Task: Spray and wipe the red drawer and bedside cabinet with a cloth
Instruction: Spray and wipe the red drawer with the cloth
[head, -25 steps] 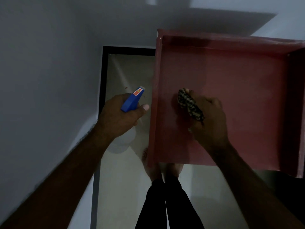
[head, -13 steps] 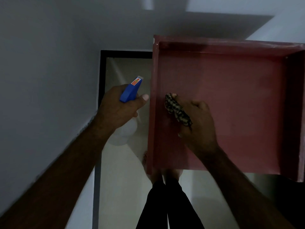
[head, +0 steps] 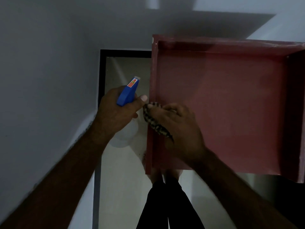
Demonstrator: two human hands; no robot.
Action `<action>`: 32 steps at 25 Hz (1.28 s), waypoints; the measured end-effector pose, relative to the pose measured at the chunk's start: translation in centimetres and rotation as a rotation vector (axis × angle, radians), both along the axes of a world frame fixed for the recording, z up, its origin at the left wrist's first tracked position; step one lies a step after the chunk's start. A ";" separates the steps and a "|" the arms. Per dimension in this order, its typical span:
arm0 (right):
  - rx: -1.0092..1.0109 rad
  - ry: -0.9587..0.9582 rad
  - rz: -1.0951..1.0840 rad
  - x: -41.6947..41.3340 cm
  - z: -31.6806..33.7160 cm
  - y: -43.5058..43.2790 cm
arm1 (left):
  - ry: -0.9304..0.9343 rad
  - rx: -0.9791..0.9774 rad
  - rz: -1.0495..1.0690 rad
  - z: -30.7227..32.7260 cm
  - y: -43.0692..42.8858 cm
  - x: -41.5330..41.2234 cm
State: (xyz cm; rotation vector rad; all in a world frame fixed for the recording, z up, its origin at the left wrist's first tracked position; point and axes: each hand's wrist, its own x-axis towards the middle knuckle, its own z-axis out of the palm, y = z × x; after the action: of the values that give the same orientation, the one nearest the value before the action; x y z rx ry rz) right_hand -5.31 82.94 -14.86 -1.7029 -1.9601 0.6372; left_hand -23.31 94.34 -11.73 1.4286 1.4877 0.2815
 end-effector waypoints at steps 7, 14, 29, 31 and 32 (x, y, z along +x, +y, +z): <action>0.061 -0.078 -0.052 0.5 -1.1 5.9 | -0.001 -0.003 0.055 0.5 -0.1 -1.6; 0.049 -0.015 0.015 0.6 -1.5 1.5 | -0.040 -0.022 0.099 1.5 0.3 -1.7; 0.050 0.016 -0.042 1.2 -1.8 4.7 | -0.053 -0.042 0.116 1.5 1.1 0.1; 0.023 0.011 -0.035 1.4 -1.8 5.6 | -0.055 -0.058 0.112 1.6 1.4 0.3; 0.017 0.002 -0.032 1.5 -1.7 6.6 | -0.053 -0.064 0.113 1.6 1.6 0.4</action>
State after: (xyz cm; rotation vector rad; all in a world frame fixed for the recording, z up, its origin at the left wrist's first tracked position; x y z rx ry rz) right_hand -3.77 89.51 -16.60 -1.7194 -1.9279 0.6088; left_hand -22.93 95.90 -10.15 1.2795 1.5238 0.3361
